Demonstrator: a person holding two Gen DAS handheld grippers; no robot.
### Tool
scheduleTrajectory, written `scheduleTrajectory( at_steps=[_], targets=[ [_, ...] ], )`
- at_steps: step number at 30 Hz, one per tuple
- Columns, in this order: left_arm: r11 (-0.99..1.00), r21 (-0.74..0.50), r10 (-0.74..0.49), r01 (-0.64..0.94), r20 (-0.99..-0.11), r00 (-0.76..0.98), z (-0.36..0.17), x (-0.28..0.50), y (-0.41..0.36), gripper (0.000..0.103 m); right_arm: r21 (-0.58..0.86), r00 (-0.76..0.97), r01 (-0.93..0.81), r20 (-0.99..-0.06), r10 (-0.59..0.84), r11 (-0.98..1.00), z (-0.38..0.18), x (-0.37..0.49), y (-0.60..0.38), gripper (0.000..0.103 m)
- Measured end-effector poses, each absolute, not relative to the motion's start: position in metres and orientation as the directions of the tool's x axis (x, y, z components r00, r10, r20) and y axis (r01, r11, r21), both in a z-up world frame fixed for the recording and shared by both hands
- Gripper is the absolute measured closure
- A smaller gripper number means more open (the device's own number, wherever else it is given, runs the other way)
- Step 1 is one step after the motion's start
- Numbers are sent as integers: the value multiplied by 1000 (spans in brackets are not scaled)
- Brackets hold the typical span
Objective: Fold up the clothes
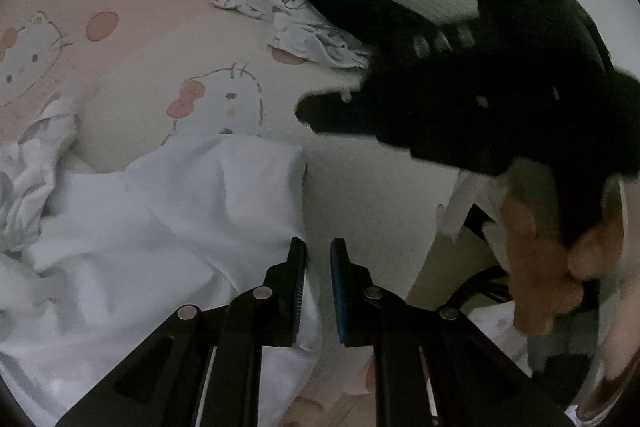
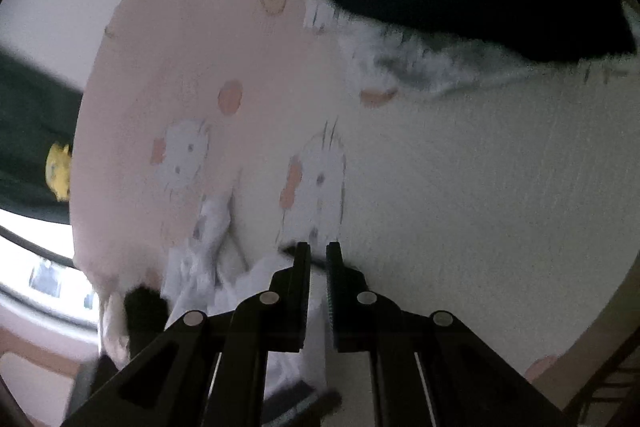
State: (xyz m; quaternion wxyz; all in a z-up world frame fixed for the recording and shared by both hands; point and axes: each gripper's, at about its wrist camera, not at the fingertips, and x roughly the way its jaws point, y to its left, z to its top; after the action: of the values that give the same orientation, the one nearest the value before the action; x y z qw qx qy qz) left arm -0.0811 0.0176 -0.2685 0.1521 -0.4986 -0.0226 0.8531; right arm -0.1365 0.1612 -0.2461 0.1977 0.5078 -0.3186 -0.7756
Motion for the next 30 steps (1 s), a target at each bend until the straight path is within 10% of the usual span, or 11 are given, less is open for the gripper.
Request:
scheduleTrajectory(
  at_steps=[4, 9, 12, 30],
  targets=[
    [-953, -261, 302, -151, -848, -437, -262, -81, 3, 90, 666, -391, 30, -678, -622, -745, -237, -126, 157, 92],
    [-949, -312, 301, -55, -834, -463, -246, -75, -18, 78, 659, -473, 65, -641, -605, -749, -212, -117, 144, 31],
    [-945, -327, 283, 5, -824, -491, -237, -64, -42, 52, 660, -513, 80, -615, -599, -747, -198, -112, 135, 30],
    [-922, -324, 152, 214, -809, -567, -207, 7, -176, 50, 276, -483, 361, -761, -432, -891, -189, -52, 2, 26]
  ],
)
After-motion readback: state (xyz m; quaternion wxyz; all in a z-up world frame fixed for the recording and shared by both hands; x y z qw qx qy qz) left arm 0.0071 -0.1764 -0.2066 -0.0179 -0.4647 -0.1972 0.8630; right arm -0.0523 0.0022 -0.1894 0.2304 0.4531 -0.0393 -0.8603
